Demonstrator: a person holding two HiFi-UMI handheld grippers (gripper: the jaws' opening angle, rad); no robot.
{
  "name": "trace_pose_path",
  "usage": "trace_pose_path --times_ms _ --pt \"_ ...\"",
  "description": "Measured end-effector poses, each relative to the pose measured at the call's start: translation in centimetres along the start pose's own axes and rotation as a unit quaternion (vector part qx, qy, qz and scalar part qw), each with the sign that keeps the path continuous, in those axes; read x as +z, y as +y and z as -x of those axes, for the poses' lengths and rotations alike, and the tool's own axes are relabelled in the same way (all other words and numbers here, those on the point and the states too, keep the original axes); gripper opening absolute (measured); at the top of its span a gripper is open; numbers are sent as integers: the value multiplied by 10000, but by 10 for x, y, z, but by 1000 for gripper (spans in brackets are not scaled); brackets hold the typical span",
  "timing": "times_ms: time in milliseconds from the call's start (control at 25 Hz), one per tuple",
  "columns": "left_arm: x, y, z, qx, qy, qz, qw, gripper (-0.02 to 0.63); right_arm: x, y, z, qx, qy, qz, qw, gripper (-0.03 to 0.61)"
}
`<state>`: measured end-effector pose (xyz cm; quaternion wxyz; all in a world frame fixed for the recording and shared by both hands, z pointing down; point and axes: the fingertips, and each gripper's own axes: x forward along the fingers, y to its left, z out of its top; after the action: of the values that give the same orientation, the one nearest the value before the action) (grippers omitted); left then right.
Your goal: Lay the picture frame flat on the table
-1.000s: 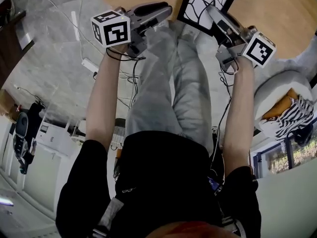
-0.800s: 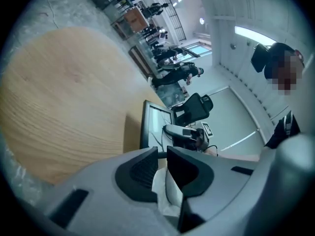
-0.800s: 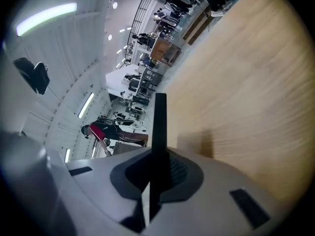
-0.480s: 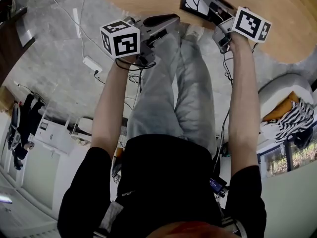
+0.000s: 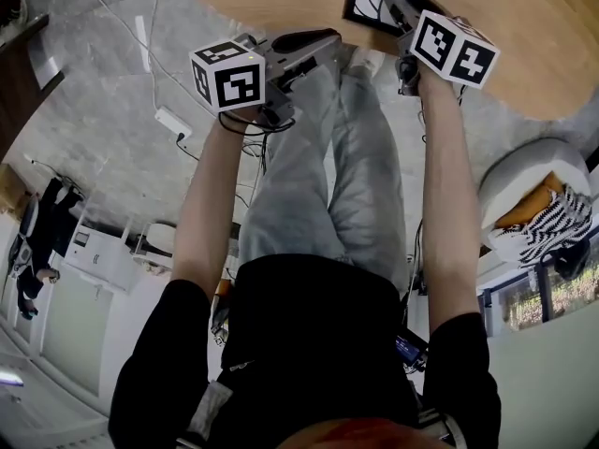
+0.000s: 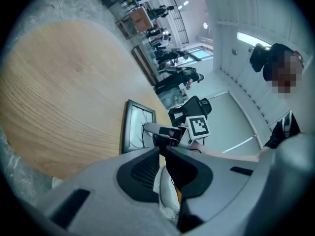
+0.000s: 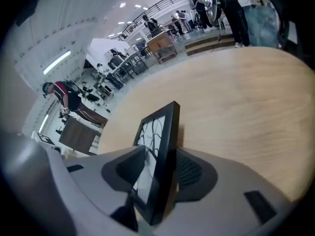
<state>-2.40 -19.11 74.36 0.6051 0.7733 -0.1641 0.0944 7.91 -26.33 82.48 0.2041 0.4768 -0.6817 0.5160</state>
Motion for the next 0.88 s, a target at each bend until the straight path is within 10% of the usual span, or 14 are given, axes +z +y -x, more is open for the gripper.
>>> trace_pose_path --times_ms 200,400,880 --pt "2 0 1 -44 -18 17 10000 38 -4 -23 0 -1182 106 622 9910 172" --pt "8 -1 0 160 -180 -190 9995 30 0 -28 10 -1429 -160 677 9873 136" --pt "90 -102 12 1444 -1365 -1492 9686 9 52 49 139 -184 -1534 -25 9880 11"
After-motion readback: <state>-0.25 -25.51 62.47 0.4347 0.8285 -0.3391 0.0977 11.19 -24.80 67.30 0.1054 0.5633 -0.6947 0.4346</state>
